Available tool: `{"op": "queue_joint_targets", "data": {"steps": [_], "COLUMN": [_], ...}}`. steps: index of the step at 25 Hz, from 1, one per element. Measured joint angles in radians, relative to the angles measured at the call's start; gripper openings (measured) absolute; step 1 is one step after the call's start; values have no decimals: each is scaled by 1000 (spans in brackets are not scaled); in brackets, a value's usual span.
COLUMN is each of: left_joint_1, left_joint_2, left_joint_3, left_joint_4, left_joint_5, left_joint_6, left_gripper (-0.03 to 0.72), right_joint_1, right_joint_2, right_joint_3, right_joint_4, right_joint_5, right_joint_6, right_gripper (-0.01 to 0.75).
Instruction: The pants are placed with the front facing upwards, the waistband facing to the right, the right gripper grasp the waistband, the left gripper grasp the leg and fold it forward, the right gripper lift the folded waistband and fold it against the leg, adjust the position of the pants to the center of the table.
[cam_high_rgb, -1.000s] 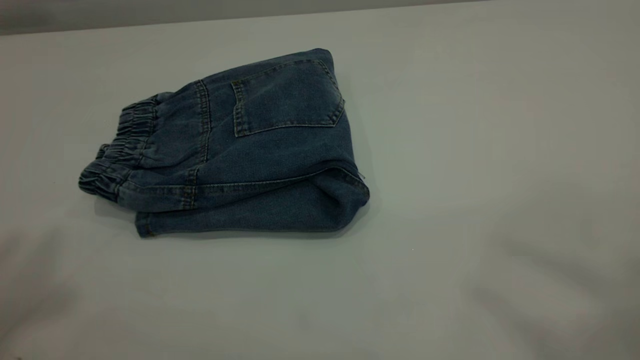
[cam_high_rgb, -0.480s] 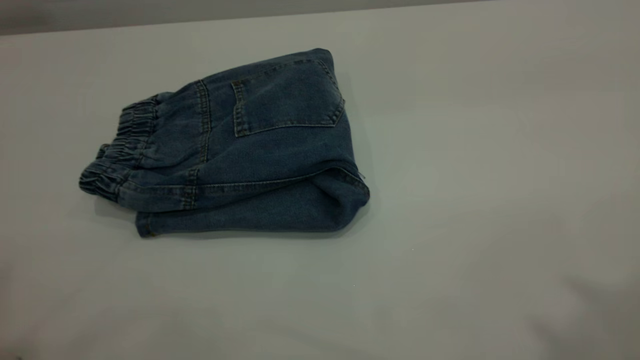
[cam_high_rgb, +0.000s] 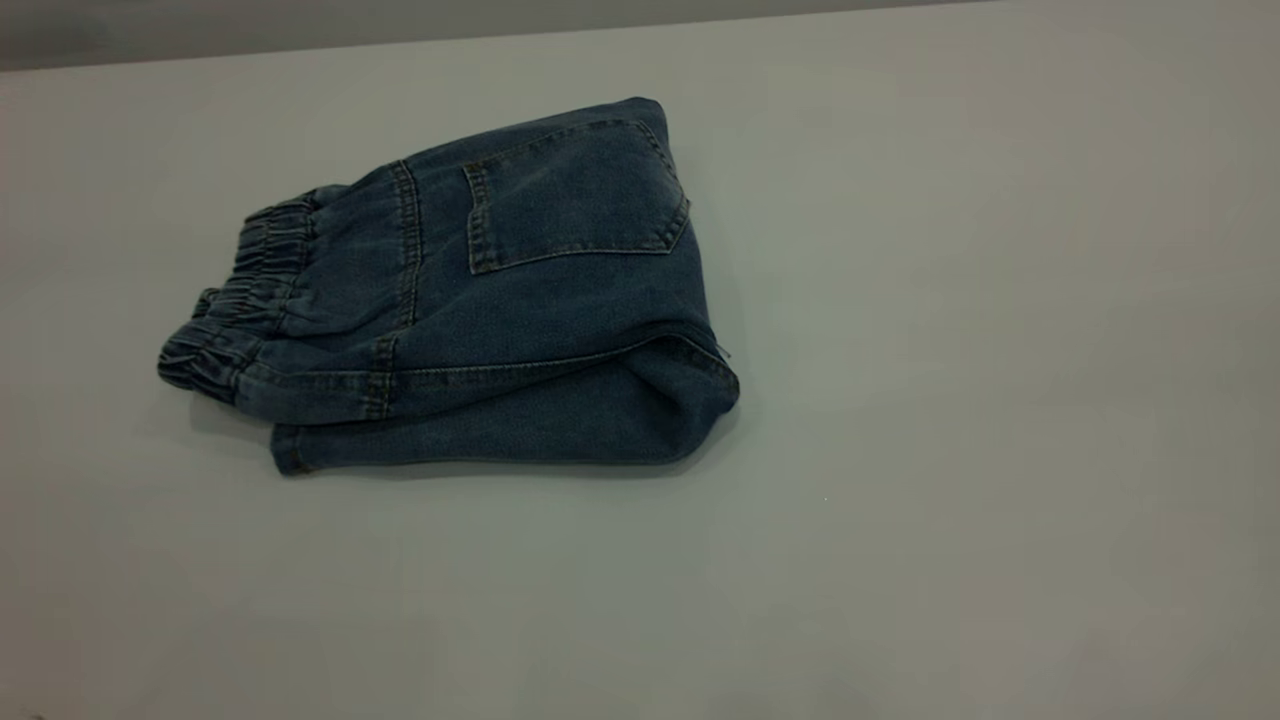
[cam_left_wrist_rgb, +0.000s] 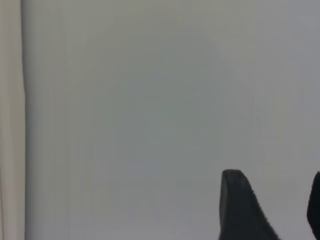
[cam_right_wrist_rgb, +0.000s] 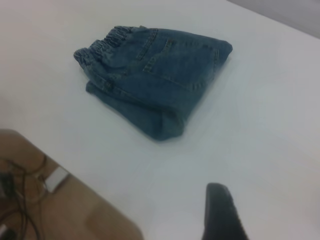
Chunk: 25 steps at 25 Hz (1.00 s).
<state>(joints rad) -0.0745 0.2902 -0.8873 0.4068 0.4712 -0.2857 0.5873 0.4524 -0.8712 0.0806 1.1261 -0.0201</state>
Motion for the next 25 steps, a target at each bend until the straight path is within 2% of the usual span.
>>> {"op": "queue_joint_targets", "data": {"steps": [6,9,13,18,21,25], "left_joint_1": [3,3,3,3,3,3], "left_joint_2": [-118,-146,-178,-222,-241,-244], "left_joint_3": [0,0,8,93,183,293], "left_joint_4": [-354,-505,-596,-540,-500,-496], "left_joint_5": [364,532,698,748,729,659], "left_joint_6": [370,513,596,528,430,408], "left_gripper": [314,314,314,314,314,314], "right_joint_1": [0,0,0,0,0,0], "right_joint_2": [-221,-313,-403,-422,-422,-421], "right_joint_3": [189,275,360,367,367,367], "right_joint_4": [-5,-27,-32,-38,-37,-37], "right_joint_5": [-44,-26,-40,-65,-64,-61], "right_joint_6": [20,2,20,20,20,20], "right_gripper": [355,355,355,355,355,355]}}
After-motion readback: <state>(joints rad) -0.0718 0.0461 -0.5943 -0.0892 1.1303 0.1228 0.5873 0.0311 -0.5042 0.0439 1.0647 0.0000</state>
